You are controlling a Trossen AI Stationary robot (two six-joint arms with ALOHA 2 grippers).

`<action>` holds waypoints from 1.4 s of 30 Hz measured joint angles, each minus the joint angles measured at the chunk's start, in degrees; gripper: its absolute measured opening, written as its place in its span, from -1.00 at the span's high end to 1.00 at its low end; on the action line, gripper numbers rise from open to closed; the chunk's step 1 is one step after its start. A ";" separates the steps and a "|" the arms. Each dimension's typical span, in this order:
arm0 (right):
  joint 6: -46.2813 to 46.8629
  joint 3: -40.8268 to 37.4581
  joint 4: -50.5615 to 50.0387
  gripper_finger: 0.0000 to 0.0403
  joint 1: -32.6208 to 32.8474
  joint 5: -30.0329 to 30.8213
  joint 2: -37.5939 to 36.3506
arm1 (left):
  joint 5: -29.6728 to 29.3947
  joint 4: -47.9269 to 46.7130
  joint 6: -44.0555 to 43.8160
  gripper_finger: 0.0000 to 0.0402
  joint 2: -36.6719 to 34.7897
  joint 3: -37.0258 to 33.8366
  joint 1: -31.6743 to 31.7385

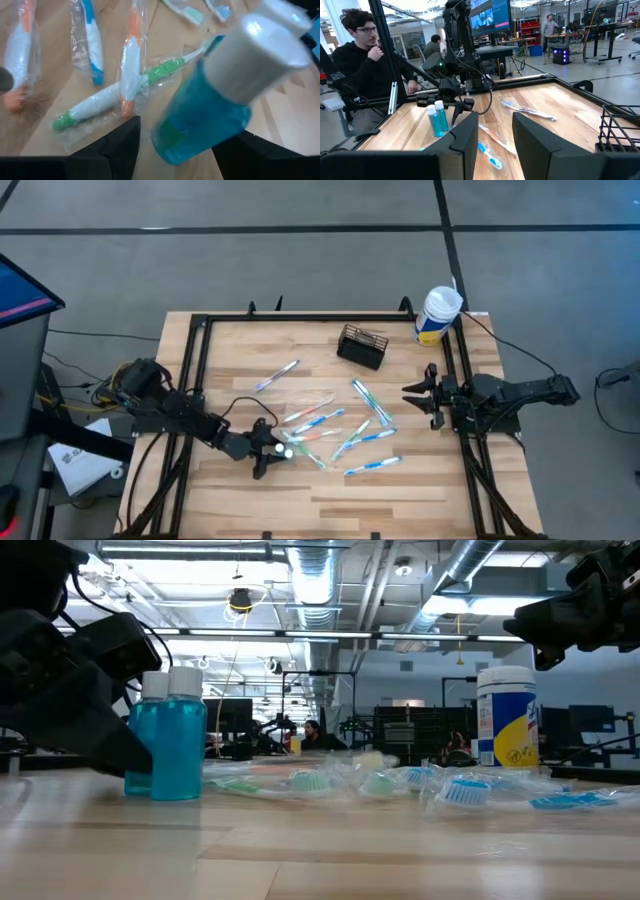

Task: Pick & Place toothbrushing station
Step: Put the left mouthwash bottle into the mesh organizer

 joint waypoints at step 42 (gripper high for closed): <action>1.99 0.22 2.56 0.45 0.10 0.03 1.37 | 0.08 -16.24 1.95 0.67 -17.63 -1.01 2.18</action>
